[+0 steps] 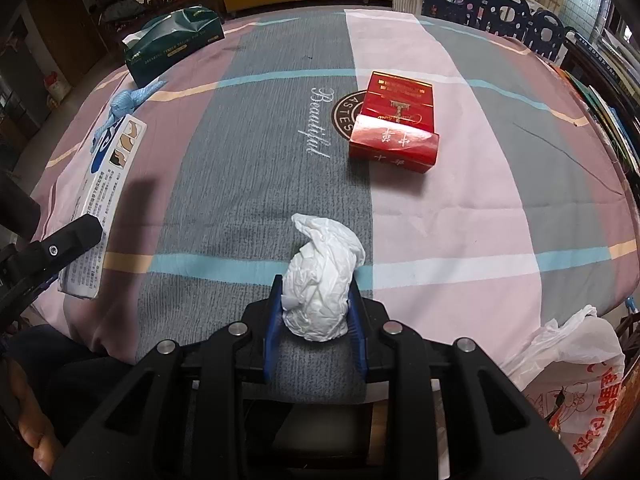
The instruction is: Collect trash
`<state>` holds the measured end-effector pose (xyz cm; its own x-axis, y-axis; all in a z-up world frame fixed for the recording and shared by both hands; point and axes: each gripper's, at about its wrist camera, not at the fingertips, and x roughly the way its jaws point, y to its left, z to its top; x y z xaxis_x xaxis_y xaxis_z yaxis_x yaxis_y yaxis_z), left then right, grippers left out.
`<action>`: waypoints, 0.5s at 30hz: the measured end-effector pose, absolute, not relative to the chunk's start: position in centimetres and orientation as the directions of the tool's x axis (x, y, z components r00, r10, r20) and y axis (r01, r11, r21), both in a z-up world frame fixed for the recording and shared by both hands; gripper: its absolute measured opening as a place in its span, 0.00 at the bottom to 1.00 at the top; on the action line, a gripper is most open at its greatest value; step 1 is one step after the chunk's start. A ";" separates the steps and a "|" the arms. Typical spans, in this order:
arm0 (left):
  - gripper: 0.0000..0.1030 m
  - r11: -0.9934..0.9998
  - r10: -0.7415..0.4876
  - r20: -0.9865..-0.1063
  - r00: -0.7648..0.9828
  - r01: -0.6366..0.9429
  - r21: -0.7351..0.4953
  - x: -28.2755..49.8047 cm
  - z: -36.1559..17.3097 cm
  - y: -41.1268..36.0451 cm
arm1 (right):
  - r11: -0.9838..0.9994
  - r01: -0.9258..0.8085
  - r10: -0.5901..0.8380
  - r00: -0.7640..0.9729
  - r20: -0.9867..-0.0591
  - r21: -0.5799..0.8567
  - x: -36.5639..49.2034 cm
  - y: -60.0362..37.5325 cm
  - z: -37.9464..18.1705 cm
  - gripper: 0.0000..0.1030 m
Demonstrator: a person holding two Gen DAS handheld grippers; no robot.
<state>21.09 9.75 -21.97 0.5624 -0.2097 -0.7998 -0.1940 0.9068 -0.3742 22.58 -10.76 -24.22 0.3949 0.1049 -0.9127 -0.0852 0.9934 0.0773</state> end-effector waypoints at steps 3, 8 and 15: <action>0.40 0.907 -0.210 -0.800 0.561 -0.193 -0.374 21.1 -22.0 9.7 | 0.993 -0.086 0.104 0.395 -0.913 0.076 22.6 -10.7 -24.2 0.29; 0.39 0.907 -0.210 -0.800 0.562 -0.193 -0.374 21.1 -22.0 9.7 | 0.994 -0.084 0.103 0.400 -0.911 0.075 22.6 -10.7 -24.1 0.29; 0.39 0.908 -0.209 -0.798 0.565 -0.191 -0.373 21.1 -22.0 9.7 | 0.993 -0.084 0.106 0.398 -0.911 0.079 22.6 -10.7 -24.1 0.29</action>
<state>21.12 9.73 -21.98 0.5650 -0.2095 -0.7981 -0.1906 0.9080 -0.3732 22.61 -10.73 -24.13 0.3976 0.1057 -0.9114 -0.0836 0.9934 0.0787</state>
